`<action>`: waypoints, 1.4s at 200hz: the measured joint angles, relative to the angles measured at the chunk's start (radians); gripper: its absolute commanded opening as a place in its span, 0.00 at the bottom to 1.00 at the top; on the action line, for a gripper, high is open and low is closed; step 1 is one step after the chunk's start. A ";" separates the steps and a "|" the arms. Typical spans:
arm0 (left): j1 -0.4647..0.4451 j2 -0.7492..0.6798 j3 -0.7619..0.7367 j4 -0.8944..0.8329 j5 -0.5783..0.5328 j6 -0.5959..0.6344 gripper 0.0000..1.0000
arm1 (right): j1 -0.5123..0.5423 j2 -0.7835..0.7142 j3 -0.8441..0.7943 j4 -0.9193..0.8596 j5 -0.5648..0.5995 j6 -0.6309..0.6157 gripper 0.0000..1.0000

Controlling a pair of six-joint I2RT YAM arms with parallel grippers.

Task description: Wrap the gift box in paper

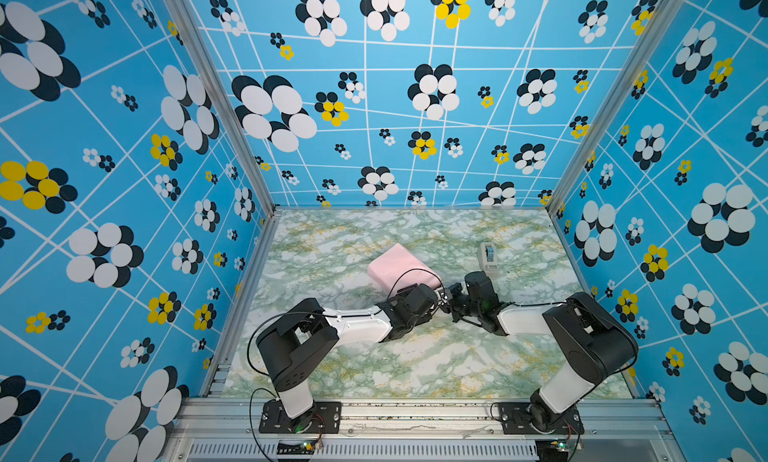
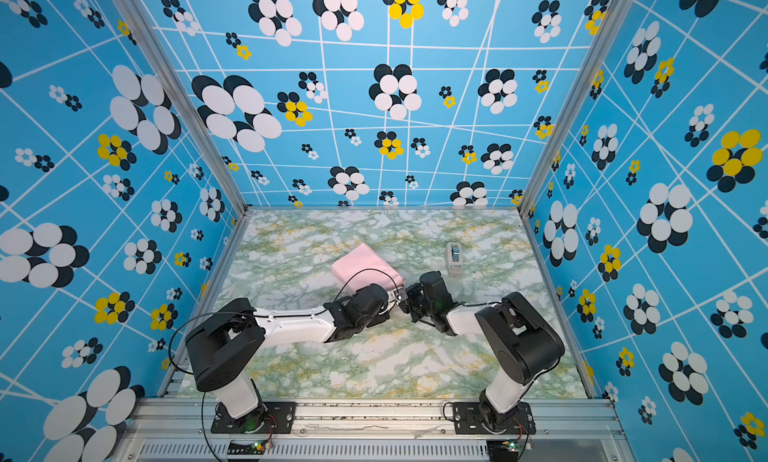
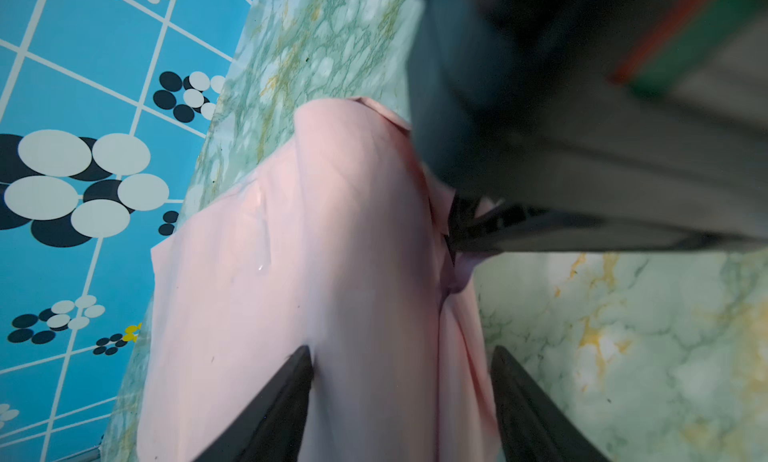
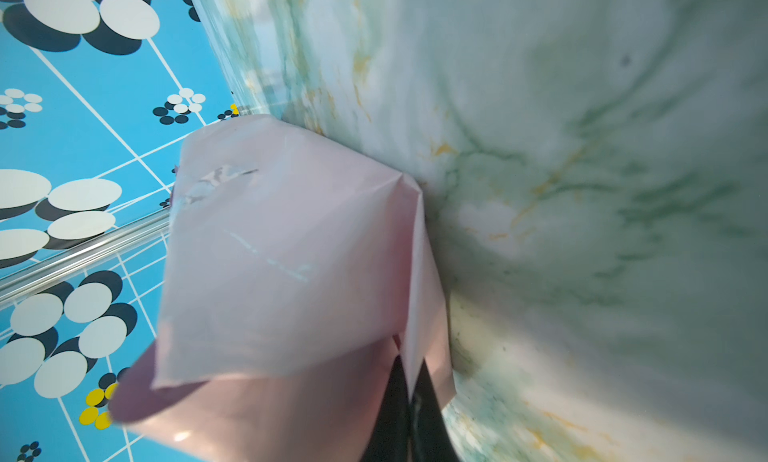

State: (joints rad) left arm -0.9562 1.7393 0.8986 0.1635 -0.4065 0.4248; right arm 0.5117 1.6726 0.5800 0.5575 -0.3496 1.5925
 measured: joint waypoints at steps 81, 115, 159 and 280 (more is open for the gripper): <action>0.002 0.026 -0.070 0.208 -0.039 -0.093 0.58 | 0.004 0.000 0.000 0.016 -0.011 -0.040 0.08; 0.006 0.026 -0.093 0.262 -0.036 -0.121 0.56 | 0.000 -0.054 -0.001 0.014 -0.031 -0.069 0.31; 0.018 0.026 -0.107 0.304 -0.013 -0.156 0.55 | -0.031 -0.254 -0.044 -0.071 0.004 -0.160 0.31; 0.035 0.026 -0.118 0.338 0.029 -0.205 0.57 | 0.008 0.000 0.004 -0.068 0.045 -0.220 0.00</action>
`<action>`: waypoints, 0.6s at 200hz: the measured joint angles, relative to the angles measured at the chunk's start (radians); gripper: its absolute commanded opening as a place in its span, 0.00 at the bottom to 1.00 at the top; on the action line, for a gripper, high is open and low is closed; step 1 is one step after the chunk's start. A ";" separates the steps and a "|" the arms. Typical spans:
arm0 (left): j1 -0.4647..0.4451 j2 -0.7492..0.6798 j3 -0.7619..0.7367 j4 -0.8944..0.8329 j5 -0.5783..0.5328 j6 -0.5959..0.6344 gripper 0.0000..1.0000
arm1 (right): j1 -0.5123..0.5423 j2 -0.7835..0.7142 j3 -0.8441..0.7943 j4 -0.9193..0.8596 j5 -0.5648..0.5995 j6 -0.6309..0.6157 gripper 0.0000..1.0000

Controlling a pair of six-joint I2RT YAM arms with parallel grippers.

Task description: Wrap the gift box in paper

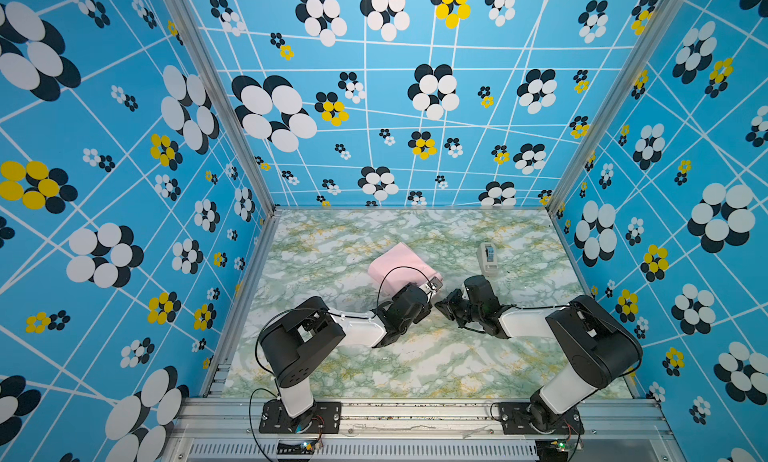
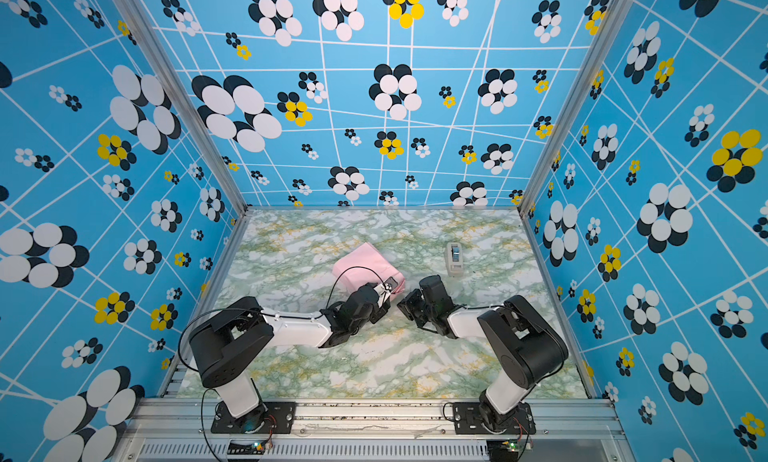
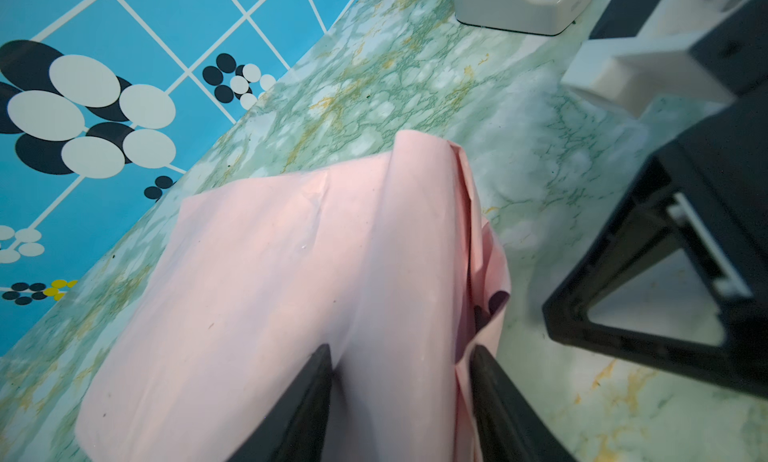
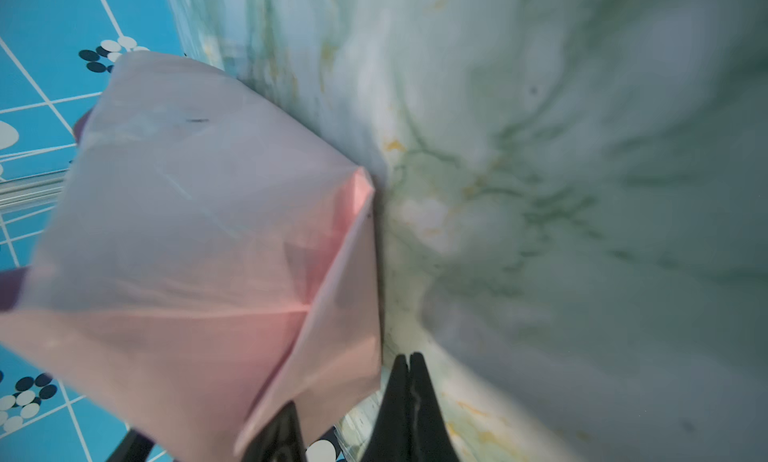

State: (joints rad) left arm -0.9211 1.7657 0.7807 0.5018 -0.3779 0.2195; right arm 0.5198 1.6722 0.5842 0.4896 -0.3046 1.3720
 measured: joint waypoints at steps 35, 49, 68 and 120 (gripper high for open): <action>0.000 0.004 0.000 0.003 0.010 0.001 0.61 | 0.000 0.030 0.056 0.050 0.000 0.000 0.00; 0.006 0.008 0.000 0.012 0.014 0.001 0.61 | 0.000 0.041 0.062 0.062 0.000 0.000 0.00; 0.011 0.009 0.000 0.017 0.014 0.001 0.56 | 0.000 0.051 0.063 0.073 -0.002 0.000 0.00; 0.021 -0.031 -0.003 -0.032 0.059 0.001 0.65 | 0.000 0.053 0.062 0.080 -0.003 0.000 0.00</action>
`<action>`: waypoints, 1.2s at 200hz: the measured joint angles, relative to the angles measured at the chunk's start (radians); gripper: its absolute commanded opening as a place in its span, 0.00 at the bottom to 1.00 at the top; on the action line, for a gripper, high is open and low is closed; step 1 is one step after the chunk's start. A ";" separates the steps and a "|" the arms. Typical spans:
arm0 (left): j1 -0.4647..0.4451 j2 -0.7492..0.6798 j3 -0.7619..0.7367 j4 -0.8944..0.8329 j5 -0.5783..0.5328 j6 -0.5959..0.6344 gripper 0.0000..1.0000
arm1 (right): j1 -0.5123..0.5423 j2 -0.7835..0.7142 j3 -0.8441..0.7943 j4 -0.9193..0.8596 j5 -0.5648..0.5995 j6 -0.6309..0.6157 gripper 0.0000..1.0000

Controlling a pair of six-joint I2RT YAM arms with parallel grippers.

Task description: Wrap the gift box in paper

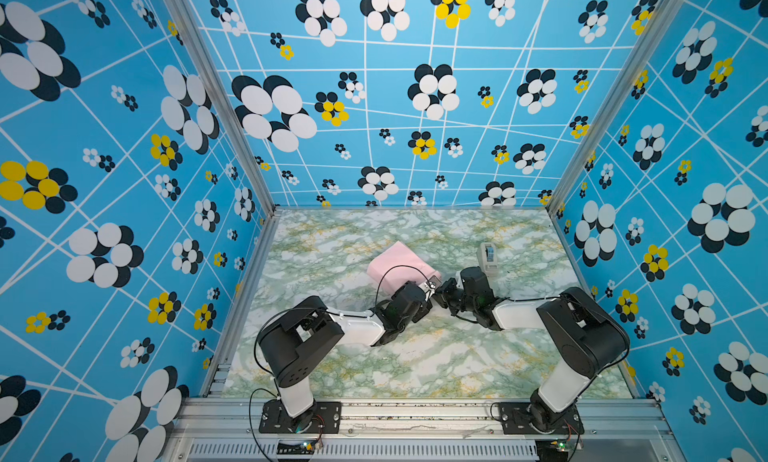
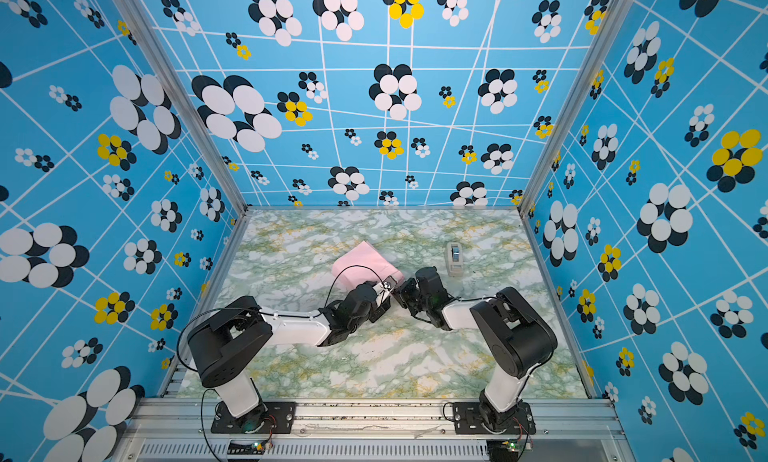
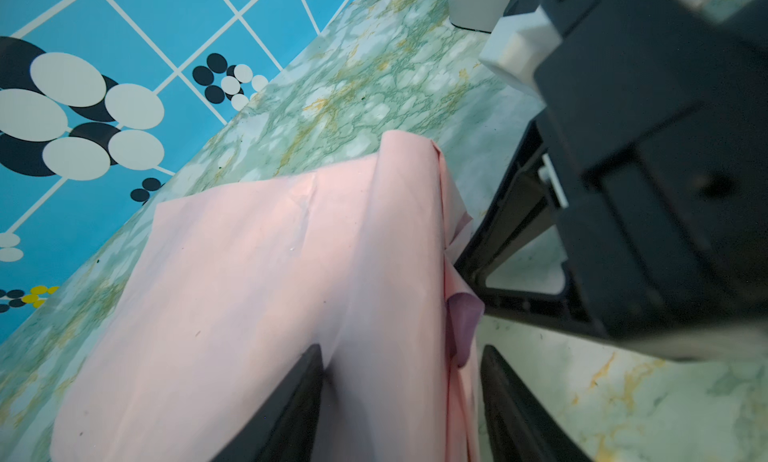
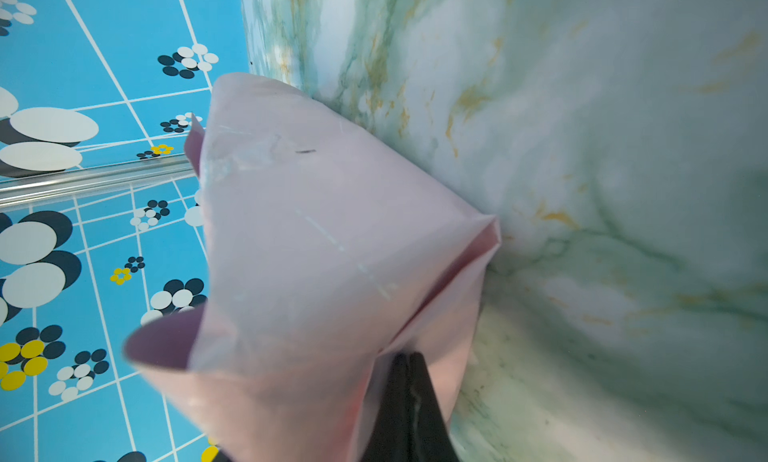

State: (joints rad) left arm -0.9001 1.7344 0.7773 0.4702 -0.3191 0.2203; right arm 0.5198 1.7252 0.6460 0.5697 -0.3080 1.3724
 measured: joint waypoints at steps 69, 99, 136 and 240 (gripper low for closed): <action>0.043 -0.152 0.009 -0.208 0.182 -0.027 0.82 | 0.006 0.011 0.000 0.023 -0.007 0.000 0.00; 0.087 -0.196 0.043 -0.225 0.250 -0.084 0.77 | 0.016 0.018 0.000 0.024 -0.008 0.001 0.00; 0.179 -0.233 0.093 -0.255 0.314 -0.206 0.68 | 0.021 0.019 0.000 0.026 -0.008 0.003 0.00; 0.206 -0.073 0.249 -0.394 0.514 -0.289 0.37 | 0.022 0.020 -0.003 0.037 -0.008 0.003 0.00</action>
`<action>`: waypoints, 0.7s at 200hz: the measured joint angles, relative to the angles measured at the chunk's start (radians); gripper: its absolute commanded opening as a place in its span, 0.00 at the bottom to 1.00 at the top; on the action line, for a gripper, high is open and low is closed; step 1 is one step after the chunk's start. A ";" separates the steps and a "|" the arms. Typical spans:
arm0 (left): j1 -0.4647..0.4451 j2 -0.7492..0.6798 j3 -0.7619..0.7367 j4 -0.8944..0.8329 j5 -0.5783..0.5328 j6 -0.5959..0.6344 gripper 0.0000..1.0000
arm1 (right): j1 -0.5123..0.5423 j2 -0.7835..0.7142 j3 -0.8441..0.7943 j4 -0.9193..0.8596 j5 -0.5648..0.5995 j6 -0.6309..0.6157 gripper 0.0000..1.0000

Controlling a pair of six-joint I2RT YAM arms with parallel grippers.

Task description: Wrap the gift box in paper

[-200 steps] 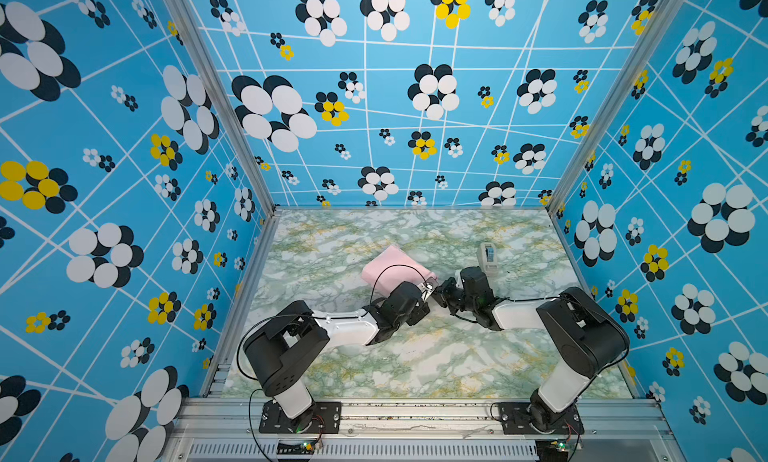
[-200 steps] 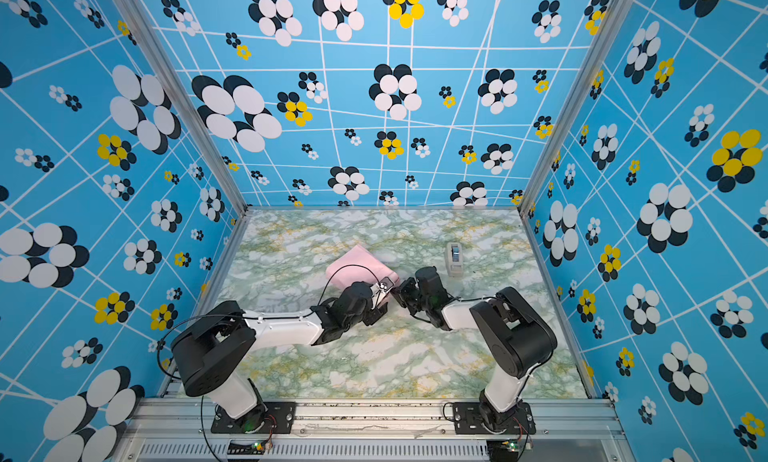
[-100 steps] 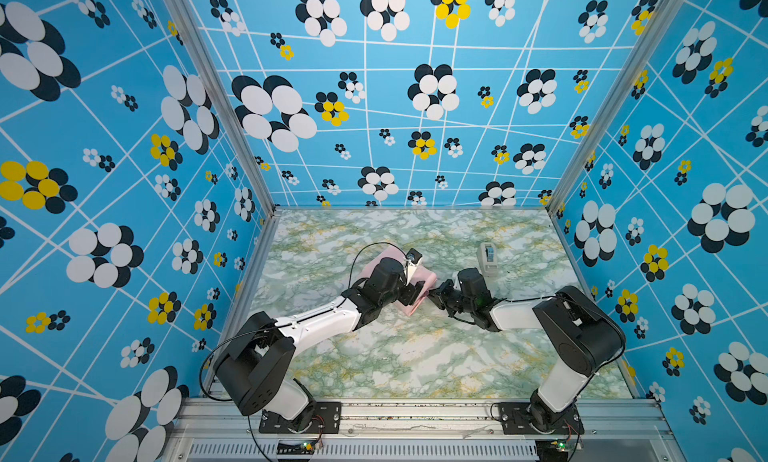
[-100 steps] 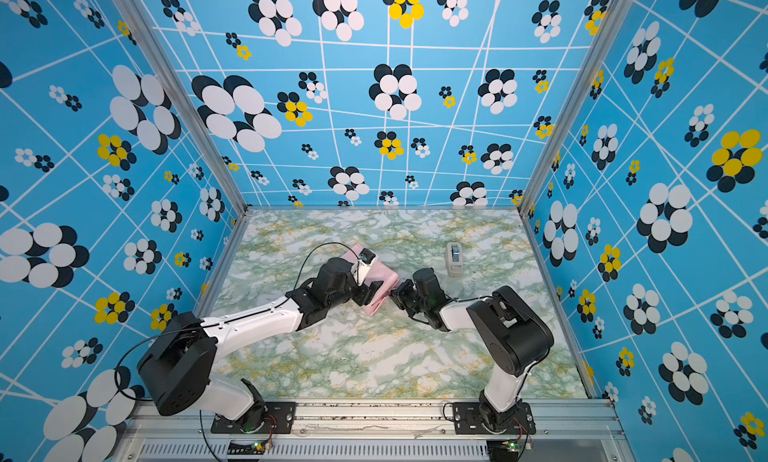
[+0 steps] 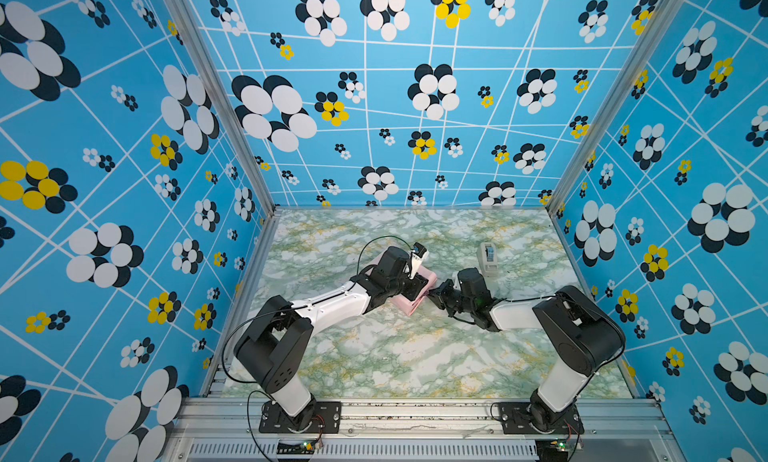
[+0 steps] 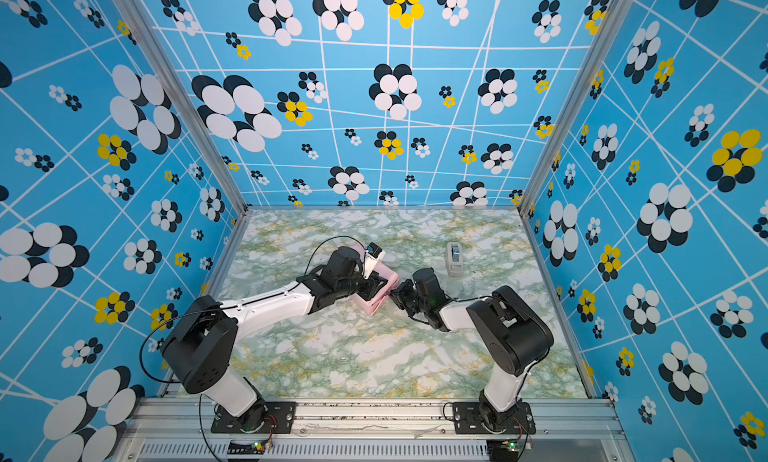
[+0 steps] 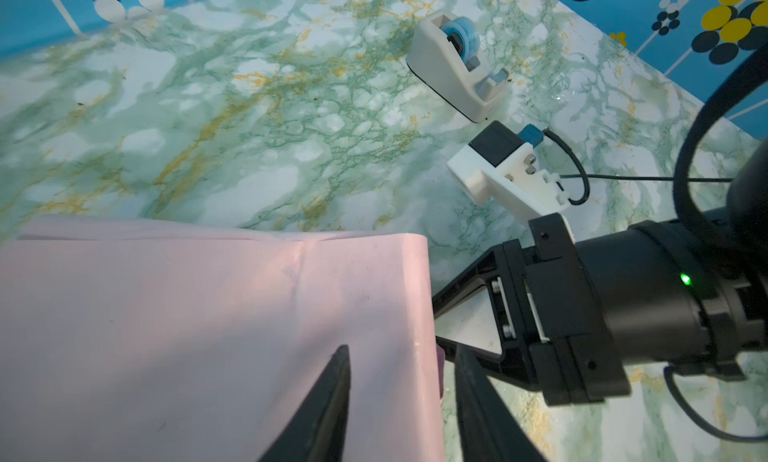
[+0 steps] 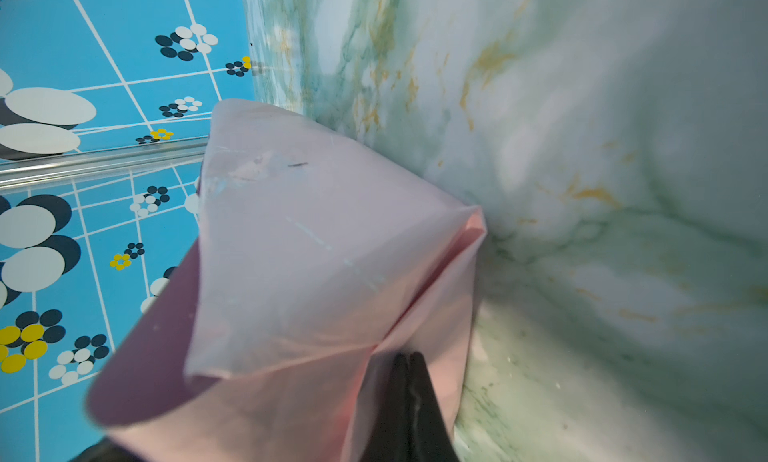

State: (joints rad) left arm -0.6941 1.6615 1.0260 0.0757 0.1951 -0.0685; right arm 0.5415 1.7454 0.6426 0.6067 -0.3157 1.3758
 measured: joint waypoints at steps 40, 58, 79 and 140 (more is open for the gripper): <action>0.000 0.046 0.042 -0.018 0.028 0.005 0.30 | 0.000 0.001 -0.008 0.005 0.000 0.000 0.00; -0.002 0.067 0.053 -0.027 0.030 0.011 0.27 | 0.000 0.001 -0.008 0.005 0.000 0.000 0.00; -0.009 0.087 0.056 -0.036 0.029 0.025 0.23 | 0.000 0.001 -0.008 0.005 0.000 0.000 0.00; -0.066 0.116 0.098 -0.099 -0.089 0.100 0.18 | 0.000 0.005 -0.008 0.008 0.000 0.000 0.00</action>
State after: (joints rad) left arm -0.7601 1.7779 1.1236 -0.0235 0.1059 0.0311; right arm 0.5415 1.7508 0.6346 0.6144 -0.3157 1.3762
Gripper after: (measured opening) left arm 0.156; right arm 0.049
